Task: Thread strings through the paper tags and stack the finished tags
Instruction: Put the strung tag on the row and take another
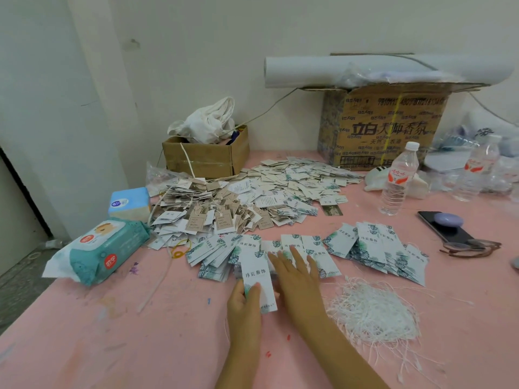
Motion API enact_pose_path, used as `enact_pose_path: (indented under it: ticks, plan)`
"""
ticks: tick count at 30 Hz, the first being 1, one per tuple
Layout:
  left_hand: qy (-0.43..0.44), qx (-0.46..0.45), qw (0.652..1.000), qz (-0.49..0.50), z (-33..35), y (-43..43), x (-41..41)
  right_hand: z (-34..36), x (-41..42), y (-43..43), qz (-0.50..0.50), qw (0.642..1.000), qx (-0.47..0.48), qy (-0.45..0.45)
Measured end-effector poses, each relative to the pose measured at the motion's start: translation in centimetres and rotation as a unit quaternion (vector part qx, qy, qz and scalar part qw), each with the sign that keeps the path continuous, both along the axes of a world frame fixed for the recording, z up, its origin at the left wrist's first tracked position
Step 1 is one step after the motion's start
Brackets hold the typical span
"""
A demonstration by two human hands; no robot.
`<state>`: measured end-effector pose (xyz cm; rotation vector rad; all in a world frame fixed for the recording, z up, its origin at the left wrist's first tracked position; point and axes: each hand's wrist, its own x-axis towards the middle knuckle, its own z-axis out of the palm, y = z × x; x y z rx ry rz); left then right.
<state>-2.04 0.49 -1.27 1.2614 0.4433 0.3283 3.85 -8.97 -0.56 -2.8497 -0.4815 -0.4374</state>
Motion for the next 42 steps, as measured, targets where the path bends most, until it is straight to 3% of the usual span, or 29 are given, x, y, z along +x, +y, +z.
enact_pose_path:
  ticks: [2, 5, 12, 23, 26, 30, 33, 37, 40, 42]
  plan:
    - [0.003, -0.012, 1.000, 0.001, 0.1, 0.1, 0.0, -0.5, -0.1, 0.3, -0.003, 1.000, 0.005, -0.003]
    - [0.009, -0.039, 0.999, 0.004, 0.0, 0.3, 0.2, -0.8, -0.6, 0.3, -0.021, 0.994, 0.059, -0.087]
    - [-0.002, -0.011, 1.000, 0.001, 0.1, 0.0, 0.2, -1.6, -0.4, -0.4, -0.002, 0.977, 0.109, -0.181]
    - [-0.046, 0.015, 0.999, -0.019, 0.8, -0.4, -0.4, -0.7, -0.7, -0.8, 0.005, 0.959, 0.183, -0.217]
    - [-0.040, 0.017, 0.999, -0.026, 0.6, -0.4, -0.3, -0.7, -0.9, -1.0, -0.033, 0.953, 0.196, -0.231]
    - [-0.030, 0.006, 0.998, -0.050, 0.2, -0.4, -0.1, 0.0, -0.9, -2.2, -0.090, 0.913, 0.269, -0.294]
    - [-0.028, -0.034, 0.997, -0.067, -0.1, -0.3, 0.2, 0.6, -1.2, -2.4, -0.014, 0.892, 0.283, -0.351]
    - [-0.070, -0.157, 0.982, -0.074, 0.2, -0.4, 0.1, 0.9, -2.2, -0.8, 0.109, 0.885, 0.265, -0.368]
    - [-0.080, -0.325, 0.940, -0.072, 1.1, -0.2, -0.1, 0.3, -2.3, 0.0, 0.144, 0.895, 0.201, -0.370]
    - [-0.074, -0.380, 0.919, -0.077, 1.5, -0.1, -0.2, 0.0, -2.1, -0.1, 0.147, 0.901, 0.188, -0.363]
